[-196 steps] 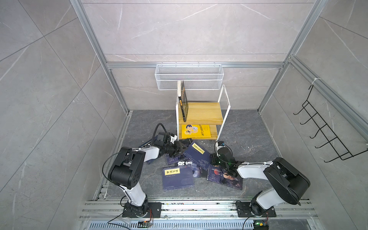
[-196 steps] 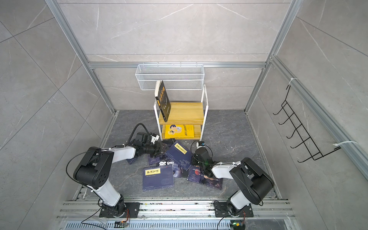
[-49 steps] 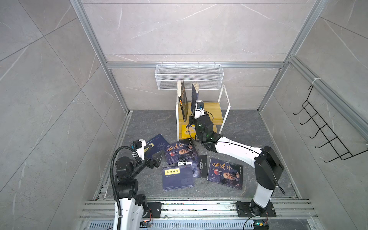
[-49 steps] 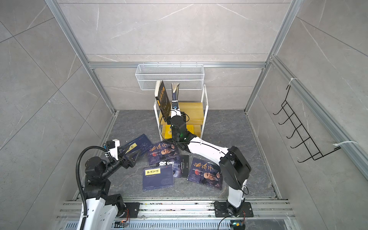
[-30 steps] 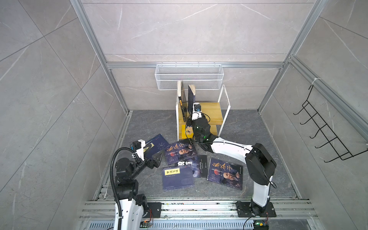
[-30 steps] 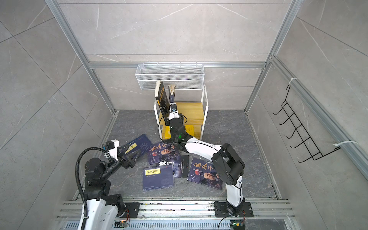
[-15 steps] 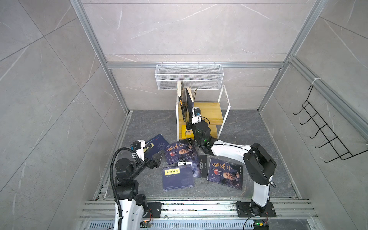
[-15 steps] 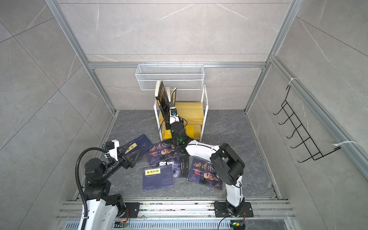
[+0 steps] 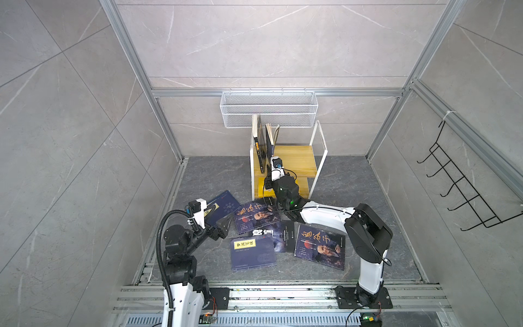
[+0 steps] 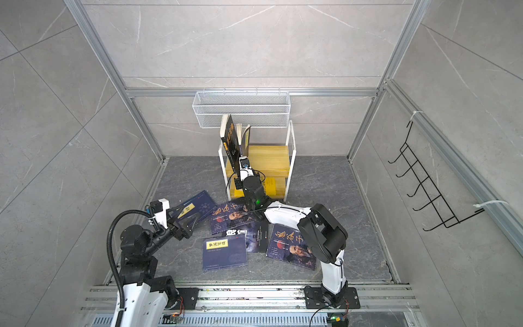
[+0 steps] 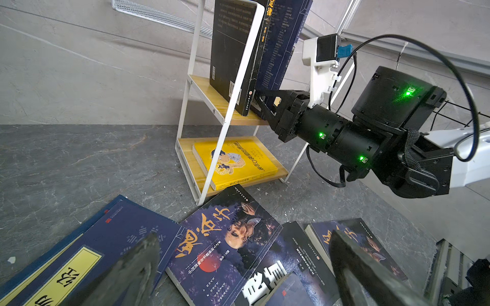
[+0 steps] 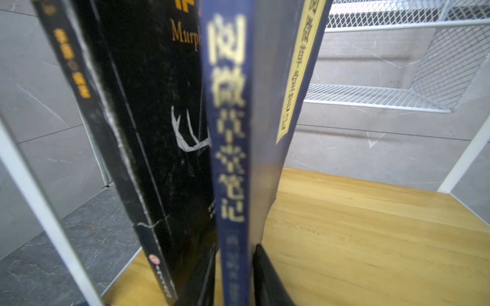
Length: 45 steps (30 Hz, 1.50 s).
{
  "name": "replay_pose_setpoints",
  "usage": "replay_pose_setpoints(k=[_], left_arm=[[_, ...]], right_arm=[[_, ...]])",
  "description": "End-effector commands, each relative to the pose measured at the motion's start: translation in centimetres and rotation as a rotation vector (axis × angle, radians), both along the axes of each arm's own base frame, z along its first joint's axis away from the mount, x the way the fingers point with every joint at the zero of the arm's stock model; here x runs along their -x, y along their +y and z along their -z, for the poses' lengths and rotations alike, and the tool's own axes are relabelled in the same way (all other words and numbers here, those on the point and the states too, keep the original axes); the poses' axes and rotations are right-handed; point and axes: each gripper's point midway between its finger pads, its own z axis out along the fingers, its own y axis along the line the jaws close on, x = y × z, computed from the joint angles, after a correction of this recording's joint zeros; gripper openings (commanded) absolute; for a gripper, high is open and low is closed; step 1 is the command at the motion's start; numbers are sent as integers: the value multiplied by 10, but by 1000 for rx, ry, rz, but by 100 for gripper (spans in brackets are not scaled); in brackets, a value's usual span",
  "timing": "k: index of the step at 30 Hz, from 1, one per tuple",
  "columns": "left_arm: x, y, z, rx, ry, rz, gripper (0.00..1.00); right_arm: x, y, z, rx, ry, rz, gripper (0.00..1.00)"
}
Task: Stacking books/files
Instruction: Place the book on the bookshelf.
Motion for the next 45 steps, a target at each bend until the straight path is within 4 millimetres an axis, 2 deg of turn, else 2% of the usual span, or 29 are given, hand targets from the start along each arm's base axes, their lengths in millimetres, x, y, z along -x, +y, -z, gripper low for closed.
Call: replay_pose_setpoints(k=[1,4,8,11,18,23,31,35,38,41,45], left_arm=[[3,-3,-11,-12,-64,25,100],[1,-2,-8,-9,-45,18,100],[2,-2,-10,-20,-64,19,100],[0,-2,-8,-12,-49,17,100],[0,-2,-8,-14,-49,21,100],[2,-3,-9,-23,-62,24,100],[3,-3,-10,-15,-67,25,100],[1,-2,-9,-13,-53,22,100],[3,-3,-11,-12,-70,25,100],[1,-2,-10,-6,-56,21,100],[3,-2,-10,-15,-70,20,100]], right_arm=[[10,11,-9,47,-30,-40,22],[10,9,-9,51,-29,-19,18],[13,15,-9,84,-39,-44,18],[13,13,-7,88,-34,-28,18],[19,18,-5,120,-35,-48,33],[36,21,-2,154,-31,-89,42],[71,-5,10,186,2,-92,47],[82,-23,15,199,36,-70,45],[85,-28,13,226,37,-81,40],[74,-37,7,219,50,-55,30],[51,-37,-3,198,68,-71,24]])
